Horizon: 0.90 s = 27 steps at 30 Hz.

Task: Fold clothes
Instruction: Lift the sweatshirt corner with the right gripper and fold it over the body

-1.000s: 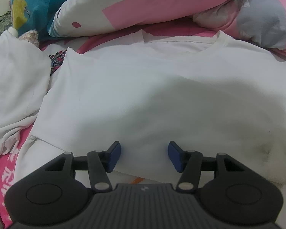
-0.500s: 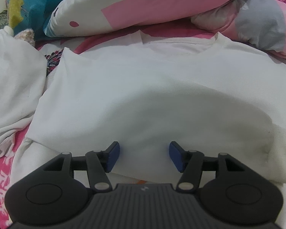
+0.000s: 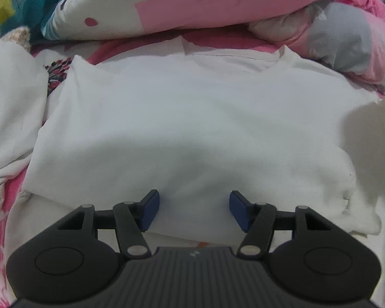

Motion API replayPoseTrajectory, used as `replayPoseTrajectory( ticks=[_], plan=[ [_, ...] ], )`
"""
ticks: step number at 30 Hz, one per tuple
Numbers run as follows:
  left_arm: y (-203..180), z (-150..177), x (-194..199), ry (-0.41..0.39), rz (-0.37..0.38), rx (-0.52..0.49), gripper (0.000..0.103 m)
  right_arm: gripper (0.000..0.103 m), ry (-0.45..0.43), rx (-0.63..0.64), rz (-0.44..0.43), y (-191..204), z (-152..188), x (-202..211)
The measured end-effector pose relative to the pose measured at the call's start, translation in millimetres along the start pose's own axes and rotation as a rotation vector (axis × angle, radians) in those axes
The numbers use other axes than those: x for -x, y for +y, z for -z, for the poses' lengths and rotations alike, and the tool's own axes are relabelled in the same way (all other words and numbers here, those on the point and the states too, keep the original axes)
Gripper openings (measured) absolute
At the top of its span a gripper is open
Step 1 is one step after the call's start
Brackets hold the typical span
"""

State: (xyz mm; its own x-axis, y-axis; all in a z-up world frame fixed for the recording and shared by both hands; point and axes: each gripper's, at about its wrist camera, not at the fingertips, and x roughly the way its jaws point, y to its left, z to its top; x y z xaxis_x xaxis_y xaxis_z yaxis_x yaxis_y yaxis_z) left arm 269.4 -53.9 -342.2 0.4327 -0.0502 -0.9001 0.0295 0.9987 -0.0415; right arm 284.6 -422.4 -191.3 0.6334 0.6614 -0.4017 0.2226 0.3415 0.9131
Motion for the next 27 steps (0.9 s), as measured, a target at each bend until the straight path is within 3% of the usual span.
replayPoseTrajectory(
  ticks=[4, 10, 13, 18, 21, 27],
  plan=[
    [42, -3, 25, 0.003, 0.034, 0.068, 0.062, 0.009, 0.068, -0.018, -0.052, 14, 32, -55],
    [125, -3, 67, -0.002, 0.014, 0.162, 0.062, 0.009, 0.156, -0.023, -0.064, 26, 80, -139],
    [162, 0, 74, 0.011, 0.011, 0.198, 0.062, 0.011, 0.197, 0.033, -0.030, 30, 109, -184],
    [197, 4, 69, 0.016, 0.049, 0.228, 0.062, 0.015, 0.292, 0.180, 0.181, 7, 156, -286],
    [208, 3, 64, 0.022, 0.107, 0.243, 0.062, 0.015, 0.213, 0.095, 0.145, -8, 155, -282],
    [192, -8, 50, 0.020, 0.240, 0.199, 0.062, 0.033, 0.102, -0.003, 0.012, -29, 147, -235]
  ],
)
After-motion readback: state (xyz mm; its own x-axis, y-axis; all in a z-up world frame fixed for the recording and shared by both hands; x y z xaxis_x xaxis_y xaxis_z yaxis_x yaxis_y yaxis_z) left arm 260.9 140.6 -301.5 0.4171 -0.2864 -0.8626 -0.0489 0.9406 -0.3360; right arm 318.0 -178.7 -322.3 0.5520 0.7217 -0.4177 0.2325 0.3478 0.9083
